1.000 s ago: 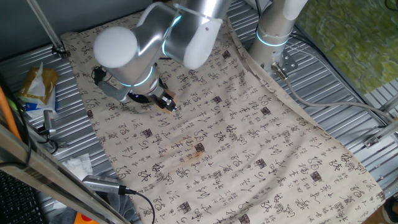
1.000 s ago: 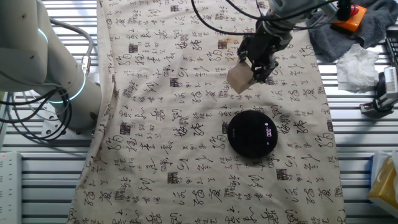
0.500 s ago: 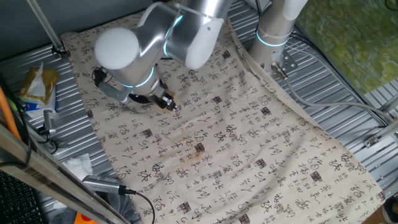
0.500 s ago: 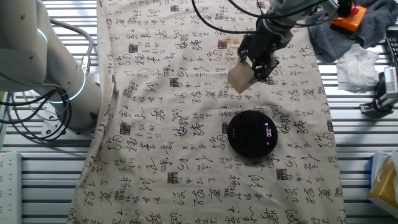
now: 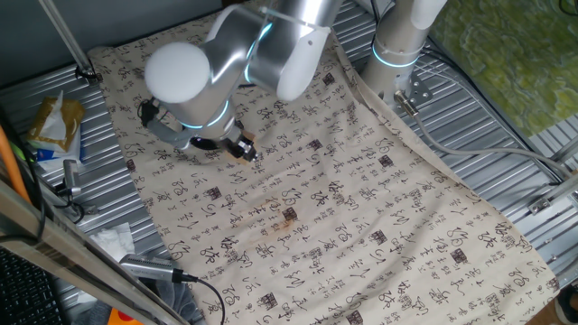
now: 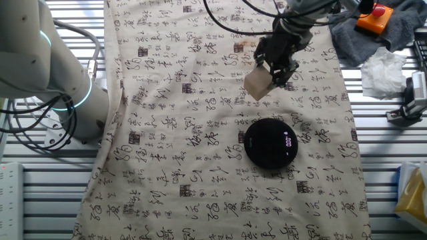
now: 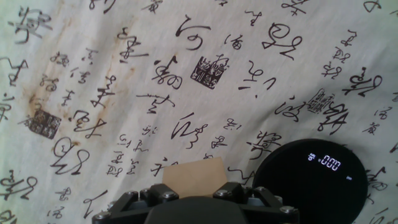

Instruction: Place the block on the scale

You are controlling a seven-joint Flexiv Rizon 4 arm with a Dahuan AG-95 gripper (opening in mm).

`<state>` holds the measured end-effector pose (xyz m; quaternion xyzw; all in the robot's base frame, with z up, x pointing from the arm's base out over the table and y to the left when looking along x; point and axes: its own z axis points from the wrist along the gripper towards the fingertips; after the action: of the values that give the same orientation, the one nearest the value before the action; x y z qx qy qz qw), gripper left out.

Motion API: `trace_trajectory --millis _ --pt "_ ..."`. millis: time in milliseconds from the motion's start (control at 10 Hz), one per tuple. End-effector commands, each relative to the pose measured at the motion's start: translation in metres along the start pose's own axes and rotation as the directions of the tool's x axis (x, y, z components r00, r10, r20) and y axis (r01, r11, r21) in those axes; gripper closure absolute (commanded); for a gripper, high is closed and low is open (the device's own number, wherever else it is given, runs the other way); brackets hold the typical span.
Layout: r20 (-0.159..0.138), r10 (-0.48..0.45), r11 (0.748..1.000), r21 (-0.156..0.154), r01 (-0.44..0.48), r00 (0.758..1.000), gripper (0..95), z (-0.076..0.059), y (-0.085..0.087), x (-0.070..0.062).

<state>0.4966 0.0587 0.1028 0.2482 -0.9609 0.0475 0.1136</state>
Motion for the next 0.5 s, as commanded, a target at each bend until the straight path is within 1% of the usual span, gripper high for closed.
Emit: trace_trajectory --millis 100,500 --pt "0.015 0.045 0.999 0.017 -0.045 0.999 95.0 0.0002 0.0002 0.0004" --pt "0.011 0.081 0.997 0.017 -0.081 0.997 95.0 0.0002 0.0002 0.0004"
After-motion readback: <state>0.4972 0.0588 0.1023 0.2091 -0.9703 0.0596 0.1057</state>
